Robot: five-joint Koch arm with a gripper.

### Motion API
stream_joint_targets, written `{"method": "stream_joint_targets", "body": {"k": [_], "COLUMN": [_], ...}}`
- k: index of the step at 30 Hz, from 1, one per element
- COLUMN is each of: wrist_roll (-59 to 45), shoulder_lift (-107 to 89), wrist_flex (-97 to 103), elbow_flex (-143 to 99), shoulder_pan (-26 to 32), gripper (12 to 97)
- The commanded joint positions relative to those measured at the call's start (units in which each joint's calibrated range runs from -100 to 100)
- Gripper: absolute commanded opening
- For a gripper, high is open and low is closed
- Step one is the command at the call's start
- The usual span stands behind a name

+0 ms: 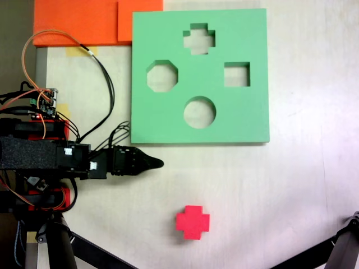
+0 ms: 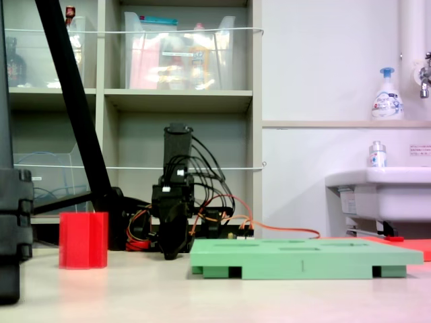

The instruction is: Put the cross columnar block into the corresponding hole

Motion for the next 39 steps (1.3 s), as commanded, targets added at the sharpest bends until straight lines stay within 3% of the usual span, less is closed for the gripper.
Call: {"method": "stream_joint_targets", "body": {"k": [1, 4, 7, 16, 23, 26, 28, 31, 39], "wrist_roll": [-0.1, 0.0, 0.8, 6.5, 22.0, 25.6, 30.3, 40.0, 47.8], "shoulder_lift": [-0.4, -0.4, -0.4, -0.4, -0.4, -0.4, -0.4, -0.4, 0.6], "wrist_flex": [-4.9, -4.9, -4.8, -5.1, -0.8, -1.6, -11.7, -41.4, -72.2], "elbow_flex": [-1.1, -1.1, -1.1, -1.1, -1.1, -1.1, 4.2, 30.3, 69.0], "shoulder_pan": [0.2, 4.9, 4.8, 1.0, -3.9, -6.3, -6.4, -6.2, -4.1], "gripper": [49.4, 48.7, 47.8, 48.3, 49.8, 45.4, 44.1, 41.7, 39.9]}}
